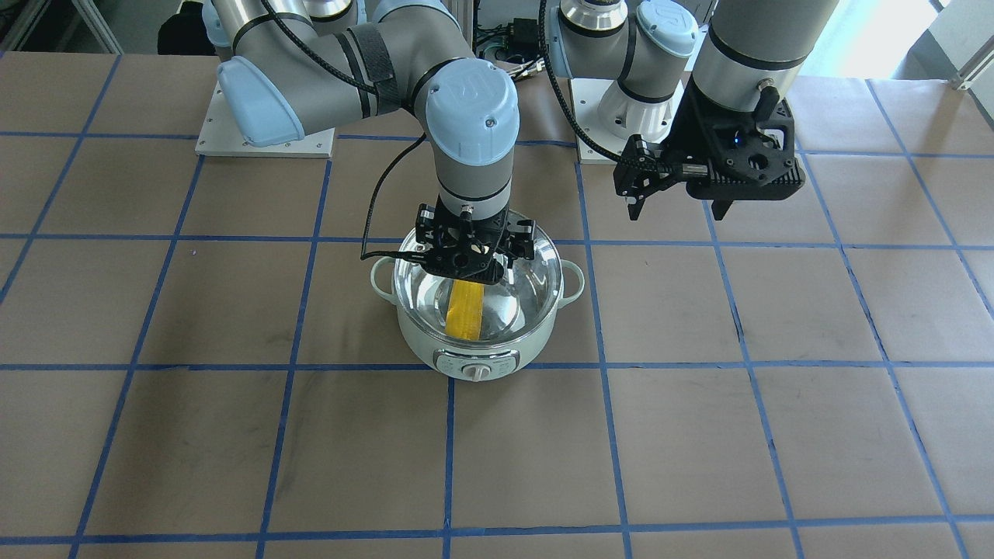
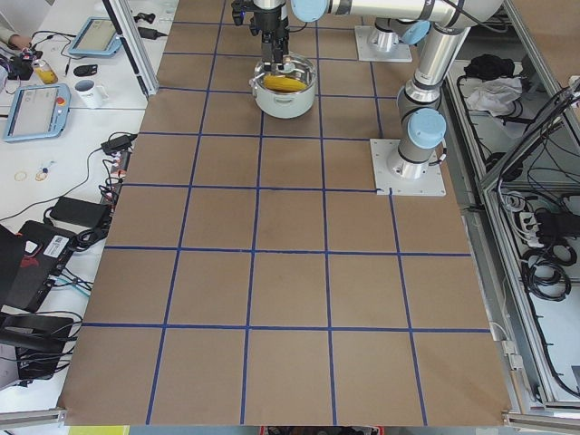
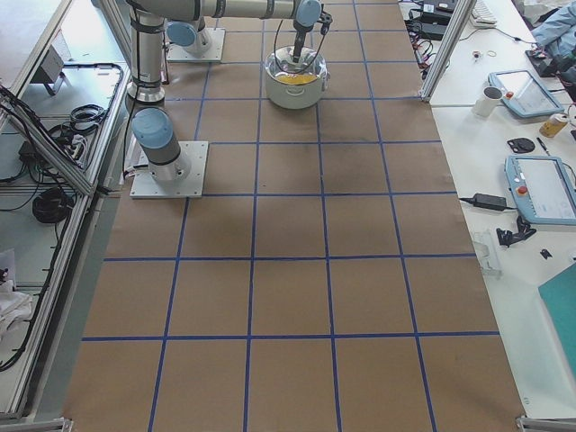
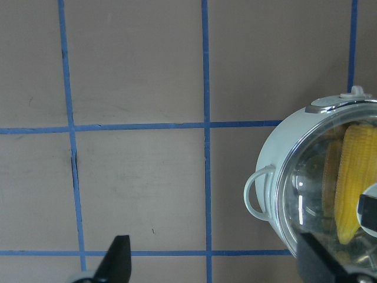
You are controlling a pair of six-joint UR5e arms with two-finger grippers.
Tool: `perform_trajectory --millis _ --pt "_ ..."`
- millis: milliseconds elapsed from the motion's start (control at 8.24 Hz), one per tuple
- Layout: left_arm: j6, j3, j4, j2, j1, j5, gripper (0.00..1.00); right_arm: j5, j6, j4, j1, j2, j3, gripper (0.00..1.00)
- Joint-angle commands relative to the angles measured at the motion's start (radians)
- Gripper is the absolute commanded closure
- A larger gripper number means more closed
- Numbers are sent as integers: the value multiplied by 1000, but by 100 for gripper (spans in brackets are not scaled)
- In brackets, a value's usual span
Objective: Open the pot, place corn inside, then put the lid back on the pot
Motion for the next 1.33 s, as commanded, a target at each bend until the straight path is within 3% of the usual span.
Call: perform_trajectory --millis 0,243,485,728,971,1214 --pt "0 0 2 0 -1 0 0 -9 -21 2 -10 -32 -1 0" --pt "-3 0 3 -3 0 -6 0 -37 -65 86 -103 -133 0 0" --pt "-6 0 3 -3 -1 -11 0 -38 -284 235 -235 -250 0 0" --pt "-20 0 12 -8 0 -9 0 -43 -425 295 -365 -334 0 0" --pt "-154 2 15 -2 -1 -5 0 -43 -502 341 -401 -362 0 0" --pt "-158 3 15 1 -2 -2 0 -66 -581 343 -409 -362 2 0"
